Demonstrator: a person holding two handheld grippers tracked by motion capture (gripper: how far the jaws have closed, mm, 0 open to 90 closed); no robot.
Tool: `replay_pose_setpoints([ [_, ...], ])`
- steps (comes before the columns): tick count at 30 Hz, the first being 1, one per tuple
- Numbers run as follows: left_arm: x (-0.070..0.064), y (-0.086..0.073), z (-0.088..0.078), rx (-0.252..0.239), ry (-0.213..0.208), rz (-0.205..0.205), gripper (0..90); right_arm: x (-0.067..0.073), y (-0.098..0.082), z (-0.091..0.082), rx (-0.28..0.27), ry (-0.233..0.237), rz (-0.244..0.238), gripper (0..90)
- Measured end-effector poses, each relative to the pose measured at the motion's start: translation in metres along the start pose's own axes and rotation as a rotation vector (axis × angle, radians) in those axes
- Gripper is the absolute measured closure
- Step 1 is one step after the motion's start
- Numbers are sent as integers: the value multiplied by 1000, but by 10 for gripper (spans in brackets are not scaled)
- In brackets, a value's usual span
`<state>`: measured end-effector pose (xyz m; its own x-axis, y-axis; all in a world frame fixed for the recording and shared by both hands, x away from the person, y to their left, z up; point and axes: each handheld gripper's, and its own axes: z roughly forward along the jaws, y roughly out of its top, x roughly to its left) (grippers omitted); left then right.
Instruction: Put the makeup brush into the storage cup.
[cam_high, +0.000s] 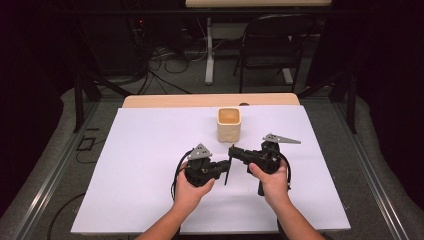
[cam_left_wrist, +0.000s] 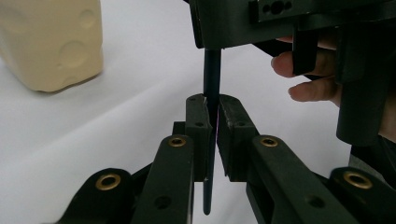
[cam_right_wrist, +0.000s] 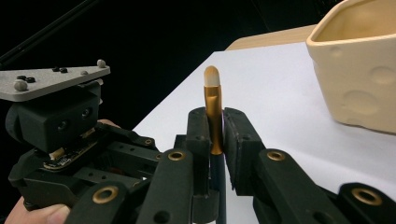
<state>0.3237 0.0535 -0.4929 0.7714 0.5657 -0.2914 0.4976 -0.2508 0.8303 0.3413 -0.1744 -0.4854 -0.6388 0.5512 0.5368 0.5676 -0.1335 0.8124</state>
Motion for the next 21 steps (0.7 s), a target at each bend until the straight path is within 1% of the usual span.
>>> replay_pose_setpoints([
  [4, 0, 0, 0, -5, -2, 0, 830, -1, 0, -1, -5, -6, 1, 833],
  [7, 0, 0, 0, -4, -3, 0, 830, -2, 0, -1, -5, -4, 6, 835],
  [16, 0, 0, -1, -4, -6, -4, 830, -2, 0, -1, -4, -4, 2, 838],
  [18, 1, 0, -1, -9, -18, -12, 828, -1, 0, -2, -5, -2, 1, 838],
  [21, 1, 0, -2, -18, -16, -20, 824, -1, 1, -3, -6, -3, -3, 838],
])
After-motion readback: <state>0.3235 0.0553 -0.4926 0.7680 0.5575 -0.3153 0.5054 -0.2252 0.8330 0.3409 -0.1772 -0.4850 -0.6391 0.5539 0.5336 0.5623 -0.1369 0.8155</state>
